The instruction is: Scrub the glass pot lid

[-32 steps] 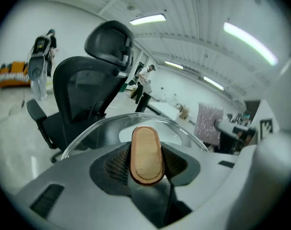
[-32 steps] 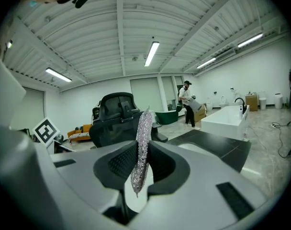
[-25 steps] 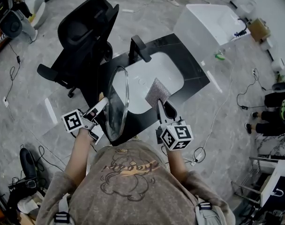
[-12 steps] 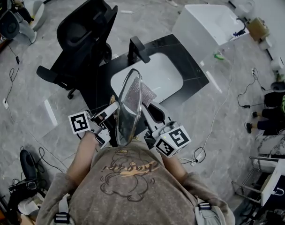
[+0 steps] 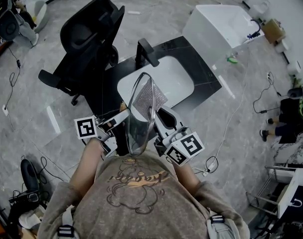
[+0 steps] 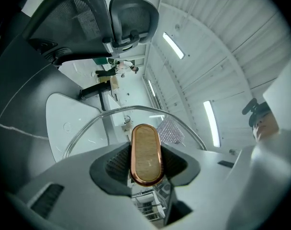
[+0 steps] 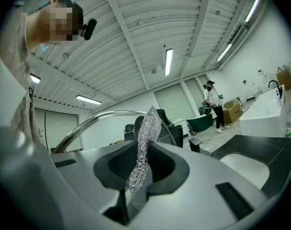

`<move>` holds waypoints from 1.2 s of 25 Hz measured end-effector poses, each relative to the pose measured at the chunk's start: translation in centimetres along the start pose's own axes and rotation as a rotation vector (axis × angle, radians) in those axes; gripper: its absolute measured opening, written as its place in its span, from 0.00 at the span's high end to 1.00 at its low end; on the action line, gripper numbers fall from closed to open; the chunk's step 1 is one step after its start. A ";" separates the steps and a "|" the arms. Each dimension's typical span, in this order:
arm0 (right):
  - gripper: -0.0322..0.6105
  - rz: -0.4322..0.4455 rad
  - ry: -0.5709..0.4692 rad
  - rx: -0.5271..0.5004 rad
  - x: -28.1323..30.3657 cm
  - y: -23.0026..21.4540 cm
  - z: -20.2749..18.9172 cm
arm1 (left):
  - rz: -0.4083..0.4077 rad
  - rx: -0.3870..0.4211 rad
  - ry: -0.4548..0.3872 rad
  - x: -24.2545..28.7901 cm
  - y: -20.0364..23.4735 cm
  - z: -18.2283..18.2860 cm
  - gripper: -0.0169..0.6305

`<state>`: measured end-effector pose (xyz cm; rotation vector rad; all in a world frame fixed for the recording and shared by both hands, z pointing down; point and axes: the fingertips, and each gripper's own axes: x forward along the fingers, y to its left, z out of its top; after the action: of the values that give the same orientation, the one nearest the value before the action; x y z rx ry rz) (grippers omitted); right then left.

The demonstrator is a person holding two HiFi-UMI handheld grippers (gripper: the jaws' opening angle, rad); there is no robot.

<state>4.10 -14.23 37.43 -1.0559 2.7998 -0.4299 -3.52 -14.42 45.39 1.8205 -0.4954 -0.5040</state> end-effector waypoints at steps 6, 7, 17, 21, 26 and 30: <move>0.83 -0.008 0.016 -0.044 1.1 -1.1 -0.4 | -0.087 0.028 0.059 0.8 -2.3 -0.6 0.70; 0.83 -0.014 0.022 -0.048 1.3 -1.5 -0.6 | -0.096 0.035 0.068 0.9 -2.5 -0.6 0.70; 0.83 -0.032 0.144 -0.103 4.8 -4.6 -5.2 | -0.185 -0.002 0.085 2.3 -4.2 -0.2 0.70; 0.83 0.017 0.199 -0.079 5.8 -4.7 -6.8 | -0.190 -0.033 0.033 2.1 -3.7 0.9 0.70; 0.83 0.125 0.313 -0.042 5.8 -3.0 -10.2 | -0.187 -0.054 -0.043 1.4 -3.1 2.7 0.70; 0.83 0.191 0.353 0.005 5.3 -1.2 -12.3 | -0.173 -0.068 -0.080 0.8 -2.5 3.7 0.70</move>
<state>-1.65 -15.85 49.41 -0.7642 3.1649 -0.6572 -4.73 -17.02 41.84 1.7921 -0.3714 -0.7059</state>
